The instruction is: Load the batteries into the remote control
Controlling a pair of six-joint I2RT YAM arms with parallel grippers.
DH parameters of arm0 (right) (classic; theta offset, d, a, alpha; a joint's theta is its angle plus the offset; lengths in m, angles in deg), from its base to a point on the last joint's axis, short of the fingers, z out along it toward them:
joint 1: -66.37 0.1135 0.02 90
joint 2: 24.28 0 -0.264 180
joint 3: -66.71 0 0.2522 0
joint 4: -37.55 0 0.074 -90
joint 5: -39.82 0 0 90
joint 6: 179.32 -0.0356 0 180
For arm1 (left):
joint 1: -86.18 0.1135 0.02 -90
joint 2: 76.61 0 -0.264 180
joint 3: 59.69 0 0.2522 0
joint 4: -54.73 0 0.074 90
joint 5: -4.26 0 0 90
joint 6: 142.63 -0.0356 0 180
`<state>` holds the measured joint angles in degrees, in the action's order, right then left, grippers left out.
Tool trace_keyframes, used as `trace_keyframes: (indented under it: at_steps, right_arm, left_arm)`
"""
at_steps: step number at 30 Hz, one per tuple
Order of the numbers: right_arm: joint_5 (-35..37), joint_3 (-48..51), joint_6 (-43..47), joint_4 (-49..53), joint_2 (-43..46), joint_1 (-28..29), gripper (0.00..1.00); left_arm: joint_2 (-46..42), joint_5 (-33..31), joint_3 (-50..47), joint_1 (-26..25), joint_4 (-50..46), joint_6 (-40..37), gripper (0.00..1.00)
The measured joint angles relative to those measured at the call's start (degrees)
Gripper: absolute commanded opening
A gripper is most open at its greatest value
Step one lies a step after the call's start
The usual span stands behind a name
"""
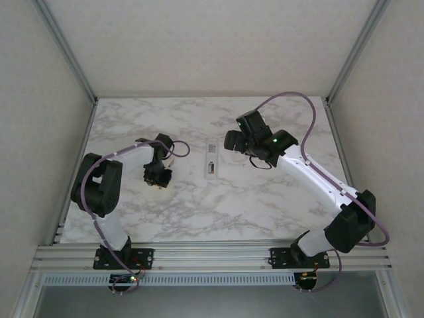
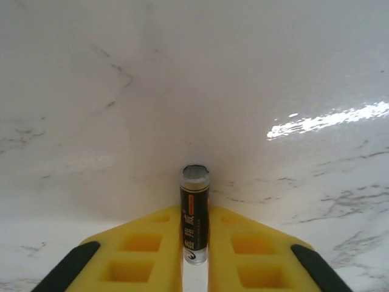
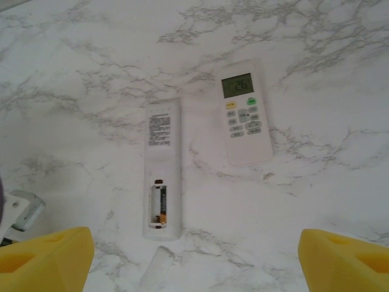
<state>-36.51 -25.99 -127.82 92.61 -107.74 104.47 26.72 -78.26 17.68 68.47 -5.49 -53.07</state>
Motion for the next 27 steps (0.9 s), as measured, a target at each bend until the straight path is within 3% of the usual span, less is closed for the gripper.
trace_keyframes:
  at_steps: [7,14,18,21,27]
  right_arm:
    - [-0.68,0.15,1.92,1.84,4.28,-4.46,0.91]
    - [4.04,5.11,10.71,1.09,15.91,-7.15,0.99]
    - [8.50,7.76,16.33,0.90,20.98,-8.07,0.99]
    - [10.51,8.87,20.00,0.35,24.46,-8.70,0.99]
    - [11.67,9.01,22.71,0.79,28.83,-8.85,0.99]
  left_arm:
    - [-4.28,3.98,0.48,-2.93,-0.11,-11.21,0.03]
    - [-12.66,6.99,8.61,-18.14,2.51,-36.37,0.00]
    - [-6.69,0.74,12.33,-29.97,7.02,-49.70,0.00]
    - [0.33,-2.58,12.28,-35.82,11.63,-57.09,0.00]
    - [12.26,-8.59,15.47,-39.80,15.19,-64.48,0.00]
